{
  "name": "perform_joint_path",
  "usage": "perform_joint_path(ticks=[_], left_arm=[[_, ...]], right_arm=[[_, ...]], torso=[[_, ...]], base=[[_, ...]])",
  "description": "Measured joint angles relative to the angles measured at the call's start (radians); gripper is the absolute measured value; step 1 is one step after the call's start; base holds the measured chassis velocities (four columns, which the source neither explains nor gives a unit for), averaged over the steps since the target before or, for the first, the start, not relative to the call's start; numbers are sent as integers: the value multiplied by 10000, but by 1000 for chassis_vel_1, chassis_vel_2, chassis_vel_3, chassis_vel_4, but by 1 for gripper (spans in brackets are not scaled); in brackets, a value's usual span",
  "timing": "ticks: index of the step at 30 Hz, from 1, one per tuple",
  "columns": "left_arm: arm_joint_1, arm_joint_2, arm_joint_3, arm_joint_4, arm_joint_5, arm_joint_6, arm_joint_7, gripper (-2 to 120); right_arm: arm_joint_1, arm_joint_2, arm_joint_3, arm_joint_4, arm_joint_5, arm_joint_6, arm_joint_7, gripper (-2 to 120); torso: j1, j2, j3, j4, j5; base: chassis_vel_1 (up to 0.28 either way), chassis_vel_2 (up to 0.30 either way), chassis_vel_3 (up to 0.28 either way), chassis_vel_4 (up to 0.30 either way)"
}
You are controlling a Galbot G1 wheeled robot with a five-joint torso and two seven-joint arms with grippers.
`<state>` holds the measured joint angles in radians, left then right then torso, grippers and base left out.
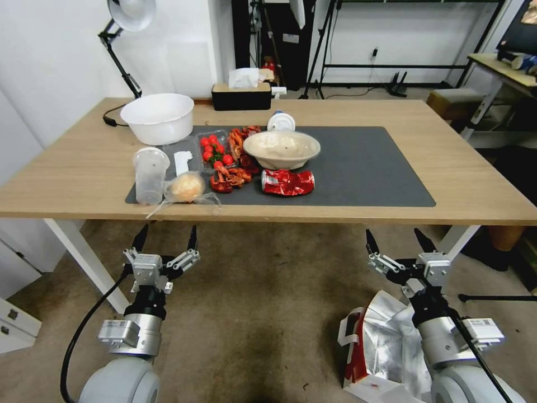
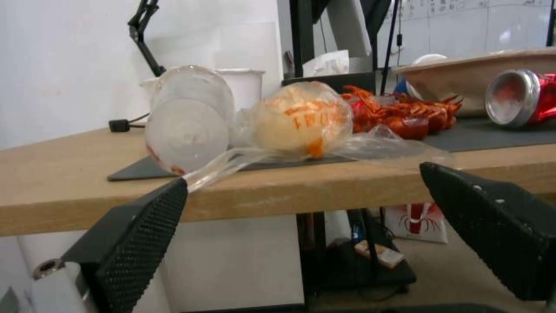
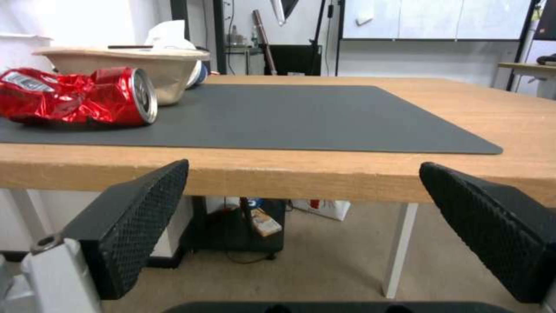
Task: Pick up the food delivery bag from the floor and place it on the table.
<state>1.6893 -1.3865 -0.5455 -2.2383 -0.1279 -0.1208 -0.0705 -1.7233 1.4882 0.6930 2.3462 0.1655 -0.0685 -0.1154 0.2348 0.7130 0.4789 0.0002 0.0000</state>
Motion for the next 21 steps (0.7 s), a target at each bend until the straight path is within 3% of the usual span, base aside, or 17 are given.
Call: perform_joint_path(ticks=[21], left_arm=[[84,-26,-47,-40,115,-83,114,100]], right_arm=[[-5,-9,60,-4,37,127,-55,100]], torso=[[-357,-876,-523,0,0]], base=[[0,0,0,0]])
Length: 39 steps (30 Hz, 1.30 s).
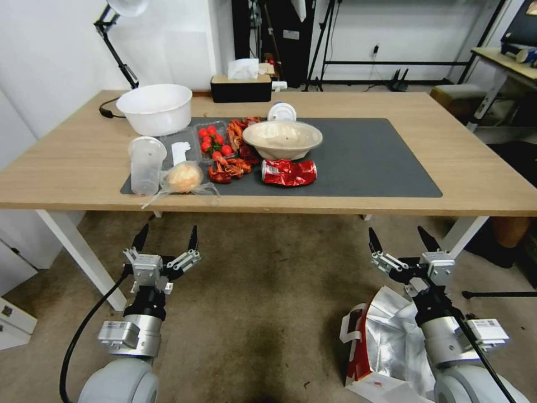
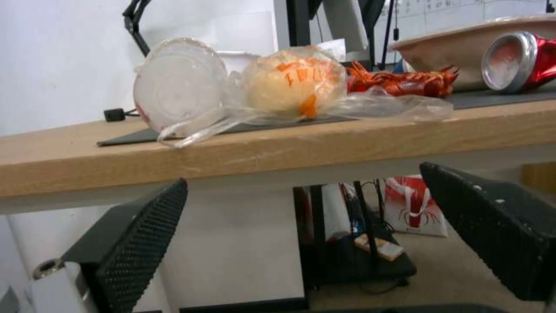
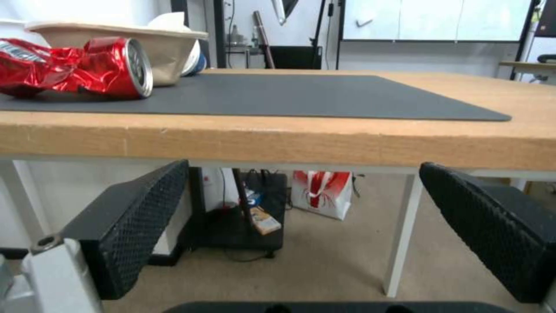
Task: Pick up the food delivery bag from the floor and place it on the table.
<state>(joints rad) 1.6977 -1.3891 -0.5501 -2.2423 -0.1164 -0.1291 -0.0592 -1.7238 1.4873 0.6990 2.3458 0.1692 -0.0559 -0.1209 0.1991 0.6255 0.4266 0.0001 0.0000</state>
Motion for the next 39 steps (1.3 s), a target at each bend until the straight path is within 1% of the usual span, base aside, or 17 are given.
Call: perform_joint_path(ticks=[5,9,11,20,27,39], left_arm=[[18,-10,3,-2,83,-11,1,100],[23,-19,13,-7,116,-18,12,100],[17,-24,28,-14,131,-23,25,100],[20,-17,41,-2,135,-28,26,100],[12,-17,86,25,153,-35,24,100],[88,41,26,13,129,-76,21,100]], right_arm=[[-25,47,-98,-1,-64,36,-31,100],[-43,48,-110,-37,-78,81,-47,100],[-47,55,-116,-85,-79,114,-52,100],[17,69,-139,-127,-84,114,-40,100],[13,62,-100,-142,-51,114,-23,100],[19,116,-66,-123,-31,99,-15,100]], torso=[[-96,-256,-160,0,0],[-134,-356,-222,0,0],[-228,-601,-371,0,0],[-348,-915,-567,0,0],[-483,-1279,-795,0,0],[-650,-1738,-1088,0,0]], base=[[0,0,0,0],[0,0,0,0],[0,0,0,0],[0,0,0,0],[0,0,0,0],[0,0,0,0]])
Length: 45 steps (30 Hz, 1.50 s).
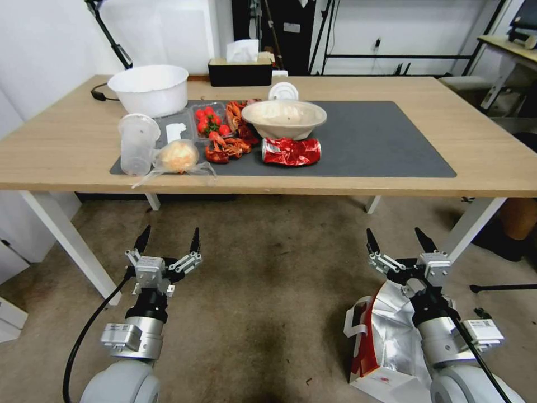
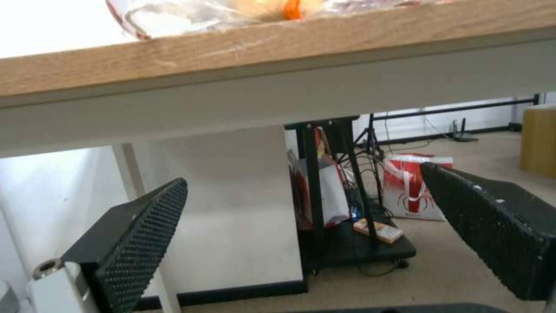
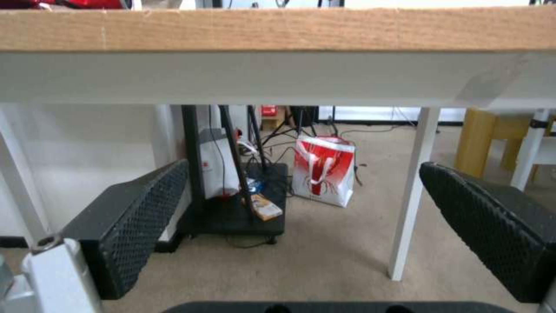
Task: Pick up the food delivery bag from the floor and place it on the table.
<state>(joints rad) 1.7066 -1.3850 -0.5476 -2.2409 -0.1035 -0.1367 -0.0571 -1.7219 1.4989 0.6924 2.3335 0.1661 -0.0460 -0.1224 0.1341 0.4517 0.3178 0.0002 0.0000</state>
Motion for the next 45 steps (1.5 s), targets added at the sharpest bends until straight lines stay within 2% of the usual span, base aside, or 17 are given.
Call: perform_joint_path(ticks=[17,34,43,45], left_arm=[[54,-21,-9,-66,1,-64,23,100],[72,-54,23,-90,34,-98,61,100],[57,-77,58,-83,50,-121,93,100],[23,-77,78,-72,49,-121,101,100]], right_arm=[[-51,66,26,74,37,71,-16,100],[15,47,-6,57,64,60,-17,100],[20,59,5,59,71,41,-2,100],[26,49,31,59,75,6,23,100]], torso=[[-246,-699,-450,0,0],[-411,-1206,-797,-1,0],[-510,-1570,-1062,0,-1],[-558,-1746,-1188,-1,0]], base=[[0,0,0,0],[0,0,0,0],[0,0,0,0],[0,0,0,0]])
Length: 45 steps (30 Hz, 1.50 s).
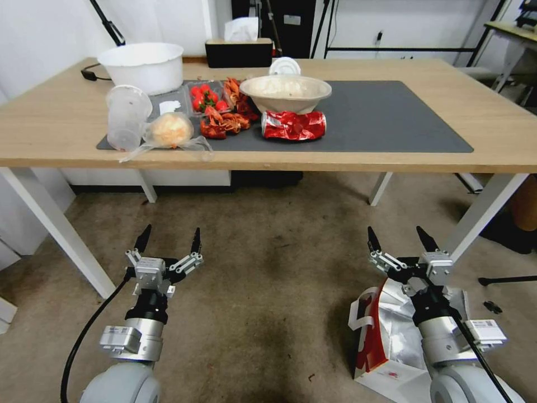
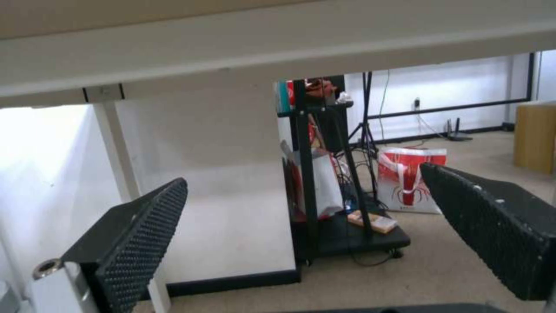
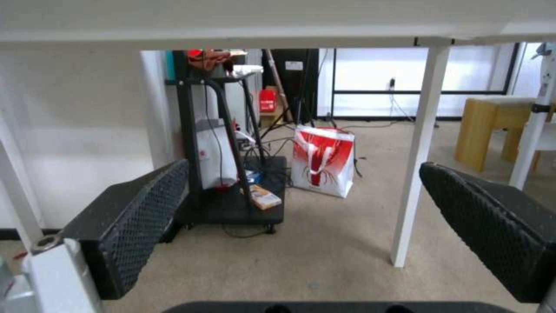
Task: Pick up the food delivery bag from the floor and place it on the table.
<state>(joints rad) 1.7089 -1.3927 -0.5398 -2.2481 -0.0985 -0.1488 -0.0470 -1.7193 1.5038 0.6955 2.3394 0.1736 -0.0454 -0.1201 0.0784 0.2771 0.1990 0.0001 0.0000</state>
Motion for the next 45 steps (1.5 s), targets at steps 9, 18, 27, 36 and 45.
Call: perform_joint_path(ticks=[9,18,27,36,45], left_arm=[[-61,12,32,48,-7,12,17,100],[-87,12,28,85,-11,31,19,100],[-64,23,20,57,2,32,38,100],[-81,17,11,30,-3,32,12,100],[-63,11,48,6,16,32,5,100]], right_arm=[[43,10,-2,-52,7,-24,61,100],[35,23,-6,-90,-16,-24,84,100],[64,-27,36,-73,8,-52,80,100],[84,-39,14,-18,8,-69,85,100],[46,1,3,31,-17,-74,89,100]], torso=[[-109,-401,-293,0,1],[-192,-694,-500,0,0],[-257,-1075,-817,0,0],[-343,-1478,-1135,0,0],[-377,-1842,-1463,0,0]], base=[[0,0,0,0],[0,0,0,0],[0,0,0,0],[0,0,0,0],[0,0,0,0]])
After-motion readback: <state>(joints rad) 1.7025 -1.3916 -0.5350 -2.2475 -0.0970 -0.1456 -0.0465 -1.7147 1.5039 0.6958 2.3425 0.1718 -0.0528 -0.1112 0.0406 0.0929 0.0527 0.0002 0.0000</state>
